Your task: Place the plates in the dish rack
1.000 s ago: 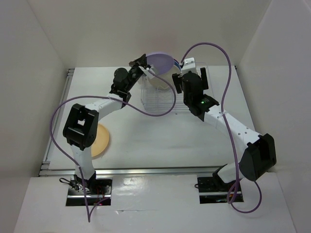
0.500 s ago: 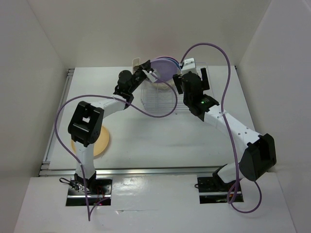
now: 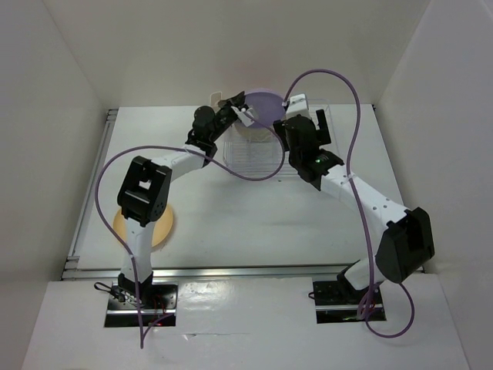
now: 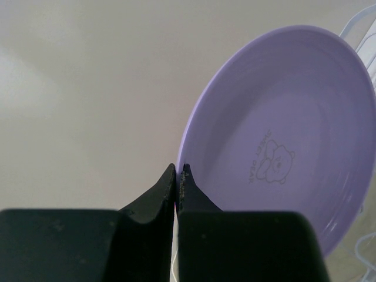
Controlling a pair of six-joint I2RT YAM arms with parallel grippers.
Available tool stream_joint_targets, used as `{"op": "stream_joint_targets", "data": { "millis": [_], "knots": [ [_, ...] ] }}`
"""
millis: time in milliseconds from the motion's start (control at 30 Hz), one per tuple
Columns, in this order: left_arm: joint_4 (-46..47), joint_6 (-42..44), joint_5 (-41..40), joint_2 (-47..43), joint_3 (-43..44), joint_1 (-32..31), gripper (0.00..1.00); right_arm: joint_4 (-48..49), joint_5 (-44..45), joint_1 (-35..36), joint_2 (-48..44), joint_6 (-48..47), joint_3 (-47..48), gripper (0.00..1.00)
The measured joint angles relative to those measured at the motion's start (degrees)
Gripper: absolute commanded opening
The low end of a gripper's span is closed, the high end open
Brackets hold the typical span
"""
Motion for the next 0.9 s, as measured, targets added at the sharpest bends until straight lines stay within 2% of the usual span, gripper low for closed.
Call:
{"op": "stream_joint_targets", "data": {
  "millis": [333,433,467,500,633,700,733,900],
  "knots": [
    [-1.3,0.1,1.9,0.1,-2.0,-0.3,0.00,0.0,-0.1,-0.3,1.2,0.0,0.0,1.00],
    [-2.0,0.1,1.5,0.1,-4.5,-0.3,0.17,0.0,-0.1,-0.5,1.2,0.0,0.0,1.00],
    [-2.4,0.0,1.3,0.1,-5.2,-0.3,0.26,0.0,-0.1,-0.6,1.2,0.0,0.0,1.00],
    [-2.8,0.0,1.3,0.1,-5.9,-0.3,0.39,-0.1,-0.1,-0.7,1.2,0.0,0.0,1.00],
    [-2.9,-1.3,0.0,0.0,-8.4,-0.3,0.53,0.0,-0.3,-1.0,1.2,0.0,0.0,1.00],
    [-3.5,-1.6,-0.2,0.0,-8.7,-0.3,0.55,0.0,-0.3,-1.1,1.2,0.0,0.0,1.00],
    [-4.1,-2.0,-0.2,0.0,-8.7,-0.3,0.63,0.0,-0.3,-1.2,1.2,0.0,0.0,1.00],
    [-5.7,-3.6,-0.4,-0.5,-8.7,-0.4,0.63,0.0,-0.8,-1.2,1.2,0.0,0.0,1.00]
  ]
}}
